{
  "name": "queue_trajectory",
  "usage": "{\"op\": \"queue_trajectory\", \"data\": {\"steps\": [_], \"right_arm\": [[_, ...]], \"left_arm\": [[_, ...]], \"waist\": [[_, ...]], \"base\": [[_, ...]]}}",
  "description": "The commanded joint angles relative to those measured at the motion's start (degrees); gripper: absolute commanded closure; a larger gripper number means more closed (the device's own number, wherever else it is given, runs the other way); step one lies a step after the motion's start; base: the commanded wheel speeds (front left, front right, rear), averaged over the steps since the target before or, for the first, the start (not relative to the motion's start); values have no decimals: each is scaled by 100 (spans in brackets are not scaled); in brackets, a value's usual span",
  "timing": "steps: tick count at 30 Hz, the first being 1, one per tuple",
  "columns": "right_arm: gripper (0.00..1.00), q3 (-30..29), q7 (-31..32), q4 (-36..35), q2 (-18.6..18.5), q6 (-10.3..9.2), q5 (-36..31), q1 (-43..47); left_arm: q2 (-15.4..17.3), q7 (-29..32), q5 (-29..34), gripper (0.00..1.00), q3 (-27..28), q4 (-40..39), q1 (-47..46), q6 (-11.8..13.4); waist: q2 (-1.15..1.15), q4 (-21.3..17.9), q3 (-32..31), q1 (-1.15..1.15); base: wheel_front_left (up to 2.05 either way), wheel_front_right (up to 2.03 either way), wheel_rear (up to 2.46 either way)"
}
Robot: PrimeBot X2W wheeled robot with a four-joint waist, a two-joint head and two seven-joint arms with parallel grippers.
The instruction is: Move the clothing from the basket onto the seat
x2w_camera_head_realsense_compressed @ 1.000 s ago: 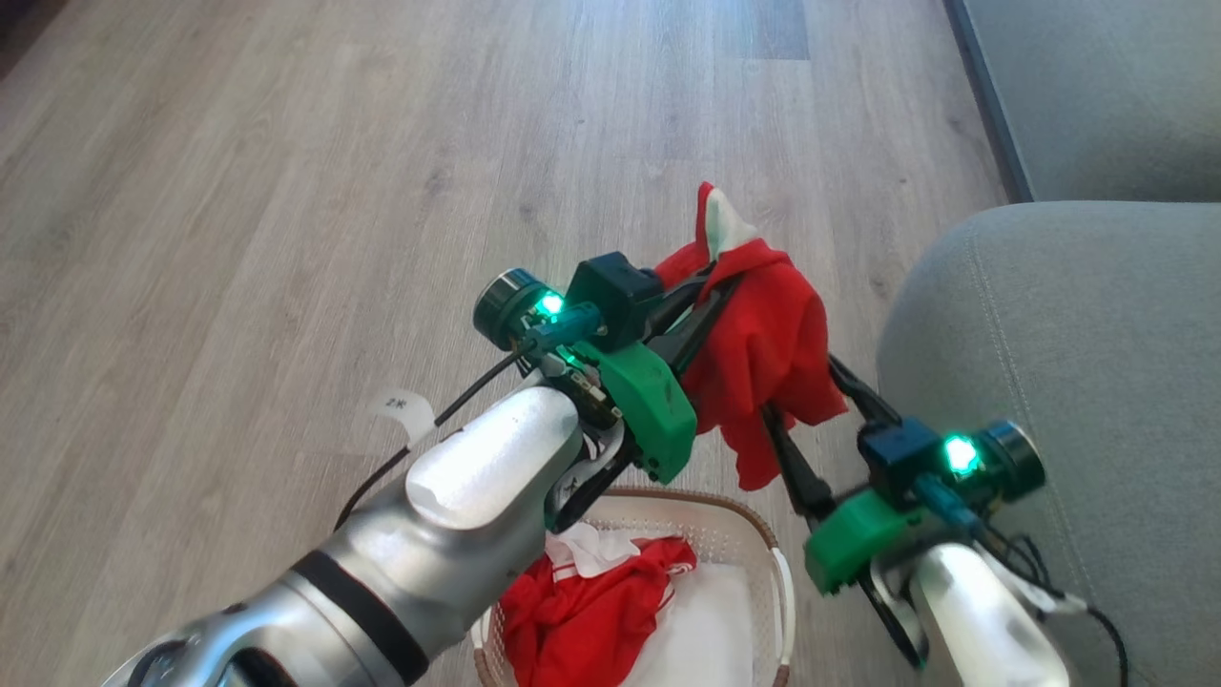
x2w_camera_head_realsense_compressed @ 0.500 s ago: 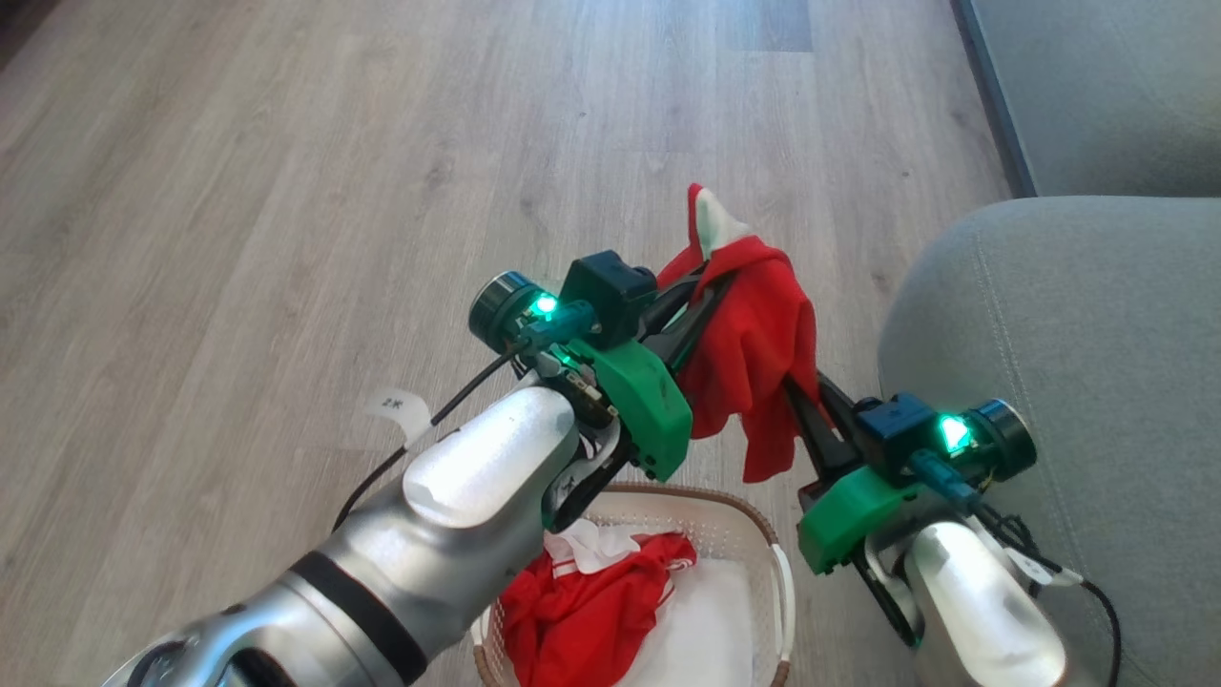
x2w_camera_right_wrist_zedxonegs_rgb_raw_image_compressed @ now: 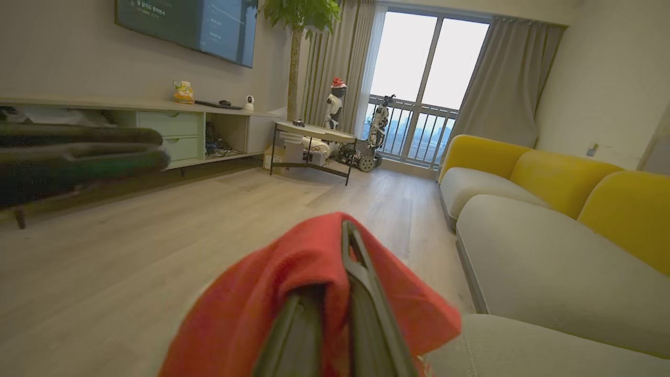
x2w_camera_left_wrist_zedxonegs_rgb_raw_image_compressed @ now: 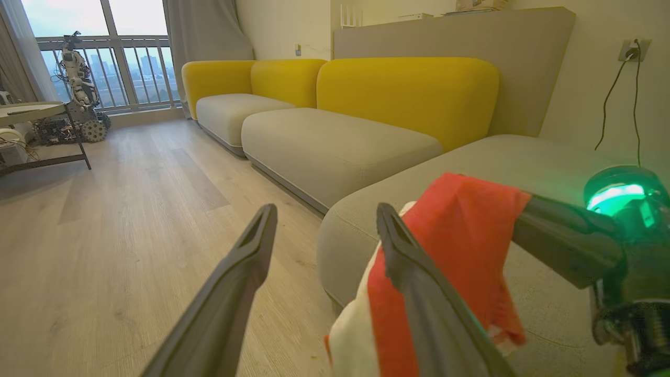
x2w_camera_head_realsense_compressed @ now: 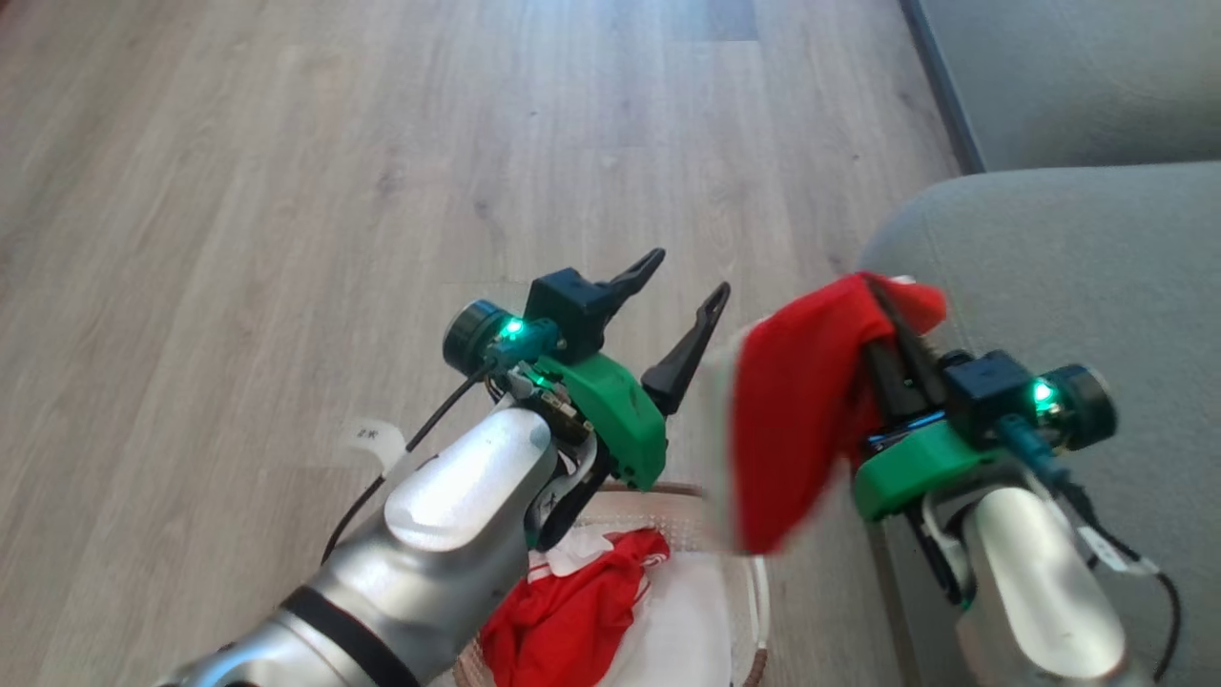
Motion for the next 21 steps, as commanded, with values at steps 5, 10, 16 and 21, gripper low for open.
{"op": "queue_trajectory", "data": {"steps": [5,10,16,21], "right_arm": [[100,-225,-38,-447,-6,-2,-177,-60],[100,-463,-38,-635,-6,-2,-283,136],[100,-653,-38,-817,-6,-2,-398,320],[100,-713,-38,-905,-7,-2,-431,388]], "left_arm": [[50,-71,175,0,318,-280,-6,-115],[49,-71,271,0,402,-450,227,-119],[48,-71,388,0,465,-699,481,-94],[48,-71,455,0,495,-803,603,-74]], "waist": [[0,-375,24,0],[0,-803,71,0],[0,-1381,165,0],[0,-1757,251,0]], "base": [[0,0,0],[0,0,0],[0,0,0],[0,0,0]]}}
